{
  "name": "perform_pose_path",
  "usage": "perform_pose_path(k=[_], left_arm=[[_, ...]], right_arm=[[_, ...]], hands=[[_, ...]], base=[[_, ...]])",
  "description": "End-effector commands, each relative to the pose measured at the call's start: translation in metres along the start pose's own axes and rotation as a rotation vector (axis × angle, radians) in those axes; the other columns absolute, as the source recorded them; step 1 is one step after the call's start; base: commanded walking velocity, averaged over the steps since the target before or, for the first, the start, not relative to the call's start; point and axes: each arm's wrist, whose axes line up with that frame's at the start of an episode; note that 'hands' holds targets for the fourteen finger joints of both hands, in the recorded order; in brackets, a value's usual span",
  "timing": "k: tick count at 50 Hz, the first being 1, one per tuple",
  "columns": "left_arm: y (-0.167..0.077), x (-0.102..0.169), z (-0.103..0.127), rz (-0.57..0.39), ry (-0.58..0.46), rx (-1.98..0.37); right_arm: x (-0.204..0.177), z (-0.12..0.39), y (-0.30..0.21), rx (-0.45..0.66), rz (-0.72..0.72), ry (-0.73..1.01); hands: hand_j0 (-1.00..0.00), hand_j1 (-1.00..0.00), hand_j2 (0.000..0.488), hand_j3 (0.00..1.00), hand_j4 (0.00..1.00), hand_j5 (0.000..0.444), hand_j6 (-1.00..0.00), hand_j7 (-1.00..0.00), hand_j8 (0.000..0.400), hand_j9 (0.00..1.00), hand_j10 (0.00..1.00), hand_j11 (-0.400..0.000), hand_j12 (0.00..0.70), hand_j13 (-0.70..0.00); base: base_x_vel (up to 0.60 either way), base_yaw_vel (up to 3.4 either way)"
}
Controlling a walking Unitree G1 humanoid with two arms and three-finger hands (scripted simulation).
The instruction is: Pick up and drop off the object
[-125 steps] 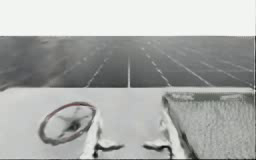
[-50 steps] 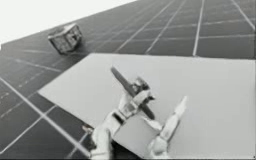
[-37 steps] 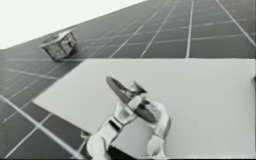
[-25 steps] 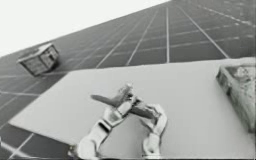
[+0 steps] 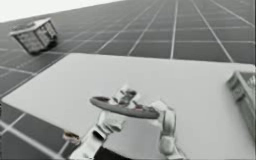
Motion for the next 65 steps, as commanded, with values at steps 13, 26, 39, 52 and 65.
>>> perform_pose_path(k=[13,26,39,52,65], left_arm=[[0.057,-0.066,-0.047,0.379,0.22,-0.059],[0.057,-0.066,-0.047,0.379,0.22,-0.059],[0.057,-0.066,-0.047,0.379,0.22,-0.059],[0.057,-0.066,-0.047,0.379,0.22,-0.059],[0.057,-0.066,-0.047,0.379,0.22,-0.059]], right_arm=[[0.108,-0.068,0.019,0.574,-0.36,1.033],[0.108,-0.068,0.019,0.574,-0.36,1.033],[0.108,-0.068,0.019,0.574,-0.36,1.033],[0.108,-0.068,0.019,0.574,-0.36,1.033],[0.108,-0.068,0.019,0.574,-0.36,1.033]], hands=[[0.0,0.0,0.0,1.0,1.0,0.0,0.0,0.0,0.0,1.0,1.0,-0.4,0.0,-0.7],[0.0,0.0,0.0,1.0,1.0,0.0,0.0,0.0,0.0,1.0,1.0,-0.4,0.0,-0.7],[0.0,0.0,0.0,1.0,1.0,0.0,0.0,0.0,0.0,1.0,1.0,-0.4,0.0,-0.7],[0.0,0.0,0.0,1.0,1.0,0.0,0.0,0.0,0.0,1.0,1.0,-0.4,0.0,-0.7],[0.0,0.0,0.0,1.0,1.0,0.0,0.0,0.0,0.0,1.0,1.0,-0.4,0.0,-0.7]], base=[[0.11,1.45],[0.2,2.02],[0.26,1.3],[0.34,0.79],[0.43,0.4]])
